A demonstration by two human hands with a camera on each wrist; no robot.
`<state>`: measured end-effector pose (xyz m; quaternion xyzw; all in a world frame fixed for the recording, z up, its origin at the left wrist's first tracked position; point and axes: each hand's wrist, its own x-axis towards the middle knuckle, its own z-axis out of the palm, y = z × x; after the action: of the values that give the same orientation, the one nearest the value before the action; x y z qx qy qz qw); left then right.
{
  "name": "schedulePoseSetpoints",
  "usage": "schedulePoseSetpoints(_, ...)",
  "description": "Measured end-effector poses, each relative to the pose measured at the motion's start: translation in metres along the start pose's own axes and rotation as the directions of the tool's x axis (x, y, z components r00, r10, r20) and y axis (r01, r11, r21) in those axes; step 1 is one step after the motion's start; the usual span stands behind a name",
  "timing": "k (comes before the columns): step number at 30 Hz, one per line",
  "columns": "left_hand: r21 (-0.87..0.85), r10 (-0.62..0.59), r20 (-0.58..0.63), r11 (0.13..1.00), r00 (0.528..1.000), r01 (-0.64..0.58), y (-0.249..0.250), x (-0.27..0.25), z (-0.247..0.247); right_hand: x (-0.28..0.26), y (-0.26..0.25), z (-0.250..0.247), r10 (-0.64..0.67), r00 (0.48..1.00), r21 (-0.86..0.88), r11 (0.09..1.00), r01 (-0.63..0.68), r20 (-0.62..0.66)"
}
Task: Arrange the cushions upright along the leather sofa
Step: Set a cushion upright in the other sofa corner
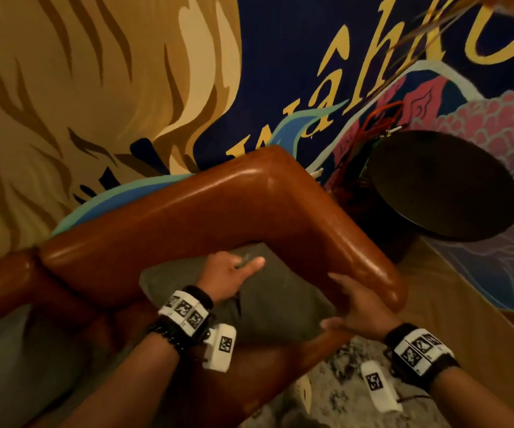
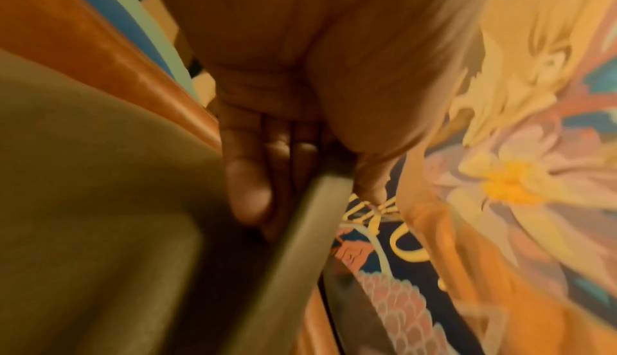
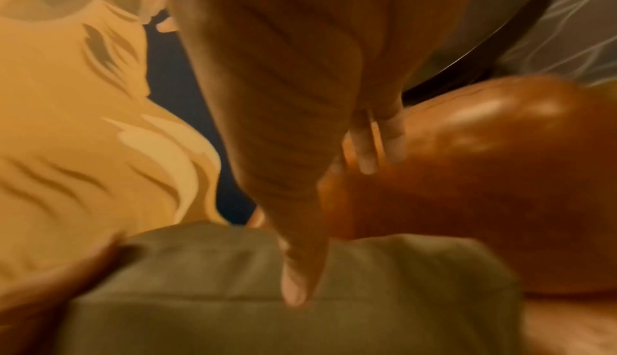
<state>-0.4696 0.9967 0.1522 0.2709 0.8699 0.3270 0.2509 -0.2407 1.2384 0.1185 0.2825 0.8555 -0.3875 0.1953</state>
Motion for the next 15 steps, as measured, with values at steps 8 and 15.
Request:
schedulePoseSetpoints(8,0.28,-0.171,0.329,0.957,0.929,0.077,0.03,0.014,0.106,0.053,-0.045,0.04,-0.201,0.976,-0.211,0.954,0.215,0.087)
schedulePoseSetpoints(15,-0.054,-0.241,0.223,0.964,0.944,0.259,-0.019,0.005,0.087,0.067,-0.024,0.053,-0.165,0.985,-0.105,0.982,0.159,-0.044)
